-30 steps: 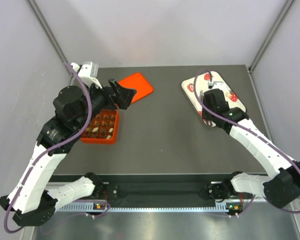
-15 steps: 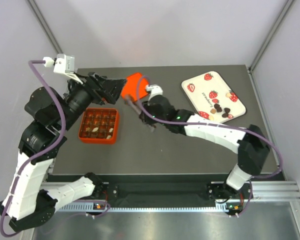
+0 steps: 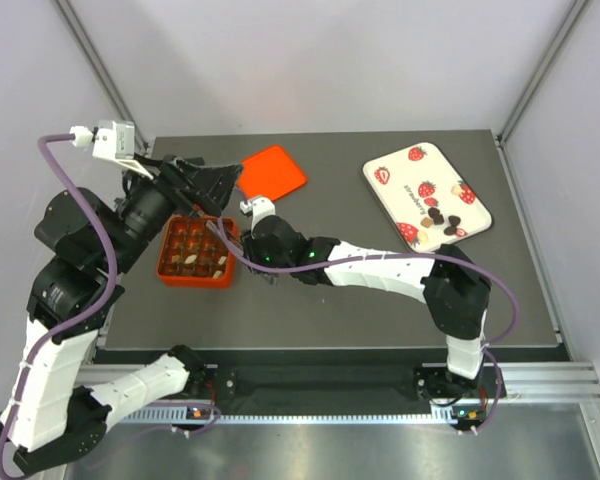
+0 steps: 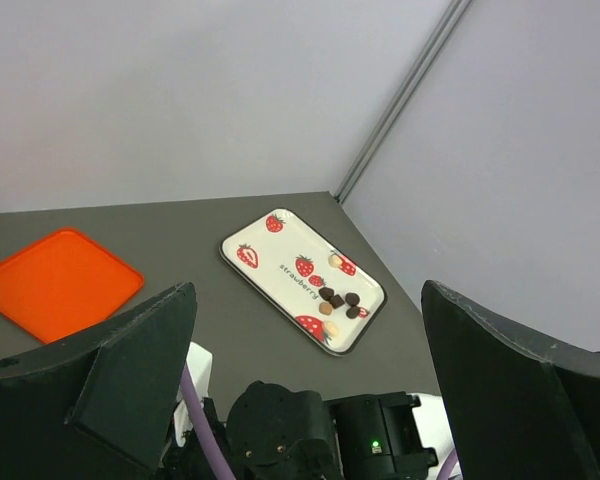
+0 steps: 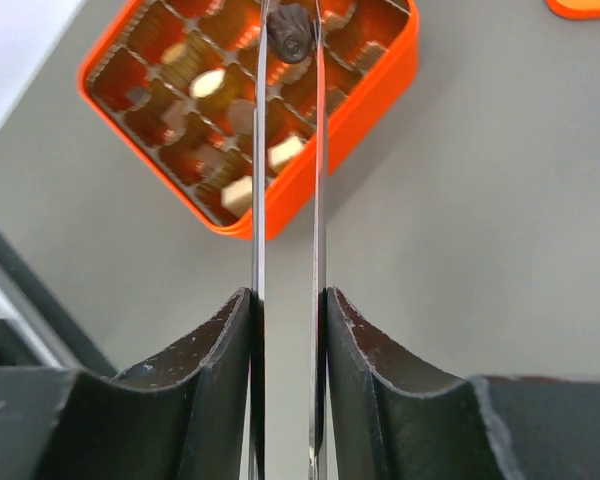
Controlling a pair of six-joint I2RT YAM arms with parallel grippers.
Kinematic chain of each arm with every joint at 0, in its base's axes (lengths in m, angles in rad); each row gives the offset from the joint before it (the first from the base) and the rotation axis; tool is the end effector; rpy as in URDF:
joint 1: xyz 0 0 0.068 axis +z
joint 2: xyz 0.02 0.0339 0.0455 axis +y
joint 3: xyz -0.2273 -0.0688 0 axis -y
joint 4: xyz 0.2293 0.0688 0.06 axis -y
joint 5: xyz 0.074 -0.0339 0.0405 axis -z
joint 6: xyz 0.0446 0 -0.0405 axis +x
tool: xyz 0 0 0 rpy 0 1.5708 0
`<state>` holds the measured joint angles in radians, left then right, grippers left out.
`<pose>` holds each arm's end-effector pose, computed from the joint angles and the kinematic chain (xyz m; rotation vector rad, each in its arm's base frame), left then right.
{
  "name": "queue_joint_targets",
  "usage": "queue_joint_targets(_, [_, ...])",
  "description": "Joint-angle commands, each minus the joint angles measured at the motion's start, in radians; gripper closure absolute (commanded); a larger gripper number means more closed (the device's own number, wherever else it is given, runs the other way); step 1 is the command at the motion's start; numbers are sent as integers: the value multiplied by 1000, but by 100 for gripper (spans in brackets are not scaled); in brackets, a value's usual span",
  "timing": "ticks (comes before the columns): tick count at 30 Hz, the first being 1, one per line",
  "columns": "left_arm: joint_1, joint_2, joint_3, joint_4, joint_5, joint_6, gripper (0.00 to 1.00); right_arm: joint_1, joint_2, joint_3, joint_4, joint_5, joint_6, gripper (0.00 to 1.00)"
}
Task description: Pack the chocolate
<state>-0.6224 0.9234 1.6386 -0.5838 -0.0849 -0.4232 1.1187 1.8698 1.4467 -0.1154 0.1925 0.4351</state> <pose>0.1112 -0.0751 0.5060 0.0762 1.4871 -0.7925 0.1919 0.3757 0.2309 -0.6185 2.0949 0.7175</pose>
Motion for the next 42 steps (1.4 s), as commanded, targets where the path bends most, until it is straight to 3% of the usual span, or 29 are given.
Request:
queue_joint_targets(1, [3,-11,-6,39,-19,18,1,7,8,60,27,41,-22,68])
queue_joint_targets(9, [3,-11,-17,42,-21,17,1,23,2,49,-26,81,-32,68])
queue_joint_targets(22, [3,-6,-19,44,-3,4,1,29,-32,76,-20,156,-84,59])
queue_joint_targets(30, [3,-11,-13,29,-9,1,1,3,-227,-11,-10,272,-128,60])
queue_joint_targets(36, [3,-24,-20,21,-6,-2,1,-135,-466,-183,-191,367,-76,60])
queue_joint_targets(37, [3,-27,-25,21,-7,-2,1,-217,-522,-212,-281,369,-64,60])
queue_joint_targets(39, [3,-28,-42,25,-6,0,1,-316,-581,-258,-334,357,-53,60])
queue_joint_targets(42, [4,-18,-77,42,7,-6,1,-564,-665,-344,-386,296,-84,60])
